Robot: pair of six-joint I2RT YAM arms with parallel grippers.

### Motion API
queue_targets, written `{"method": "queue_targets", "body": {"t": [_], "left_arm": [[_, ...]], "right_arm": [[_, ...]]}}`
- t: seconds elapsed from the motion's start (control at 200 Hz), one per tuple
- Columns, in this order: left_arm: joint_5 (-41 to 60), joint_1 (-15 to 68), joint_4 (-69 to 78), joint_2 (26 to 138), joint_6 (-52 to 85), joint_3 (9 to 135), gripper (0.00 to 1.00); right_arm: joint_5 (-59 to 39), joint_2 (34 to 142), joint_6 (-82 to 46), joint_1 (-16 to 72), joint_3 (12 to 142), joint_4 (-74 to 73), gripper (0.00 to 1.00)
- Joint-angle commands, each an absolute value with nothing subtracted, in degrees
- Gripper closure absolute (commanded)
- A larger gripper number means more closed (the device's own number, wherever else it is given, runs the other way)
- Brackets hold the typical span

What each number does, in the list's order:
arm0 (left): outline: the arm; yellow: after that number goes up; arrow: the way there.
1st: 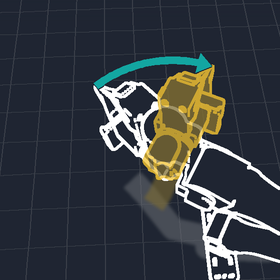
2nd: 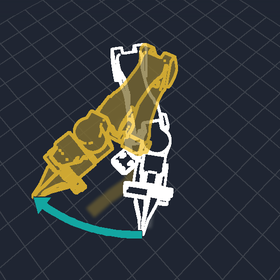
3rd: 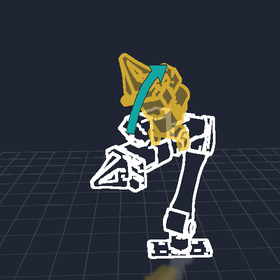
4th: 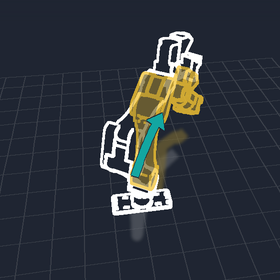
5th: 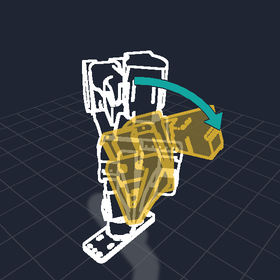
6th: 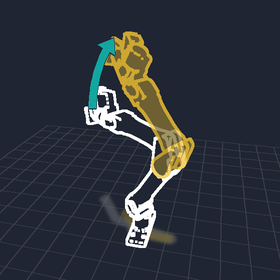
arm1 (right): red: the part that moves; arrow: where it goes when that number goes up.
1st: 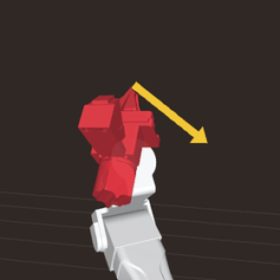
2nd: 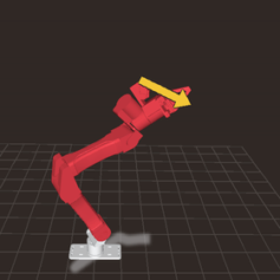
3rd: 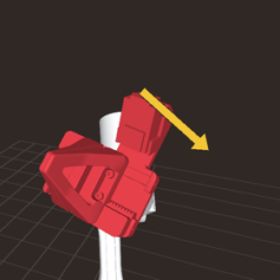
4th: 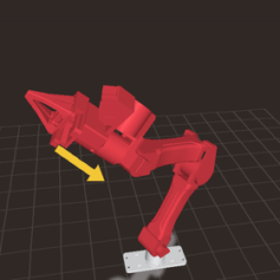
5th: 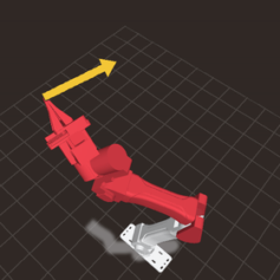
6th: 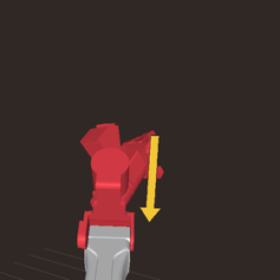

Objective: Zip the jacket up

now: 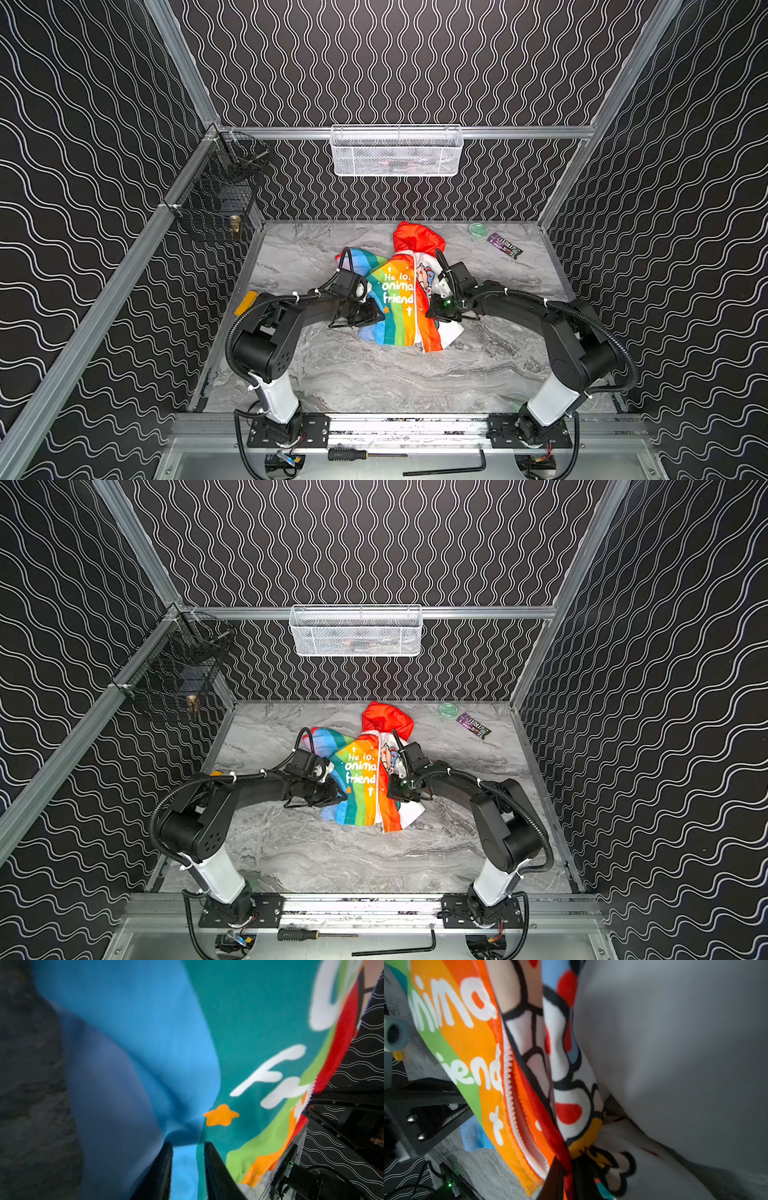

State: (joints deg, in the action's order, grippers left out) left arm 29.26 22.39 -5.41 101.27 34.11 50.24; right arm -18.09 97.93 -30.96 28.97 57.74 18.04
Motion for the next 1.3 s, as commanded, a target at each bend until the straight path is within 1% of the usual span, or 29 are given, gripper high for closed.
{"method": "queue_targets", "body": {"t": [0.0, 0.17, 0.19, 0.26, 0.42, 0.48, 0.535, 0.661, 0.746, 0.946, 0.966, 1.096, 1.171, 1.296], "left_arm": [[25.6, 21.4, -8.7, 102.0, 32.3, 50.4, 0.69], [25.5, 19.9, -8.9, 102.4, 31.9, 50.2, 0.70], [25.5, 19.8, -8.9, 102.4, 31.8, 50.1, 0.70], [25.4, 19.4, -8.9, 102.6, 31.7, 50.0, 0.70], [25.2, 18.7, -9.2, 102.6, 31.4, 50.0, 0.70], [25.2, 18.7, -9.6, 102.4, 31.2, 50.2, 0.70], [25.6, 18.7, -9.9, 102.1, 30.9, 50.7, 0.67], [26.8, 18.7, -10.8, 100.0, 30.3, 51.8, 0.61], [27.4, 18.7, -12.0, 98.2, 30.0, 52.6, 0.57], [28.2, 18.8, -16.0, 92.7, 29.3, 54.6, 0.55], [28.2, 18.9, -16.3, 92.1, 29.3, 54.8, 0.54], [28.9, 19.8, -18.0, 88.9, 29.7, 55.6, 0.54], [29.1, 21.2, -17.9, 87.5, 30.5, 55.9, 0.54], [28.5, 24.3, -17.4, 87.0, 31.7, 56.4, 0.57]], "right_arm": [[-17.9, 97.0, -33.0, 28.1, 57.5, 15.6, 0.90], [-20.0, 94.5, -34.4, 25.4, 53.2, 12.8, 0.92], [-20.4, 94.3, -34.5, 23.6, 52.7, 12.4, 0.92], [-21.8, 94.1, -34.8, 22.0, 51.2, 11.1, 0.92], [-23.0, 94.7, -34.8, 20.5, 50.2, 10.1, 0.92], [-23.2, 94.6, -34.8, 20.4, 50.2, 10.1, 0.86], [-23.6, 94.3, -34.5, 20.3, 50.6, 10.4, 0.80], [-23.8, 91.9, -33.7, 20.4, 51.1, 11.9, 0.60], [-22.9, 89.5, -33.2, 20.6, 51.4, 13.9, 0.54], [-16.9, 84.1, -32.3, 24.7, 53.3, 20.7, 0.53], [-16.5, 83.7, -32.3, 26.9, 53.6, 21.3, 0.53], [-12.6, 84.2, -32.8, 33.3, 55.9, 25.0, 0.54], [-11.8, 85.1, -33.5, 36.4, 56.7, 25.8, 0.57], [-14.2, 86.1, -35.3, 40.4, 56.7, 23.4, 0.63]]}}
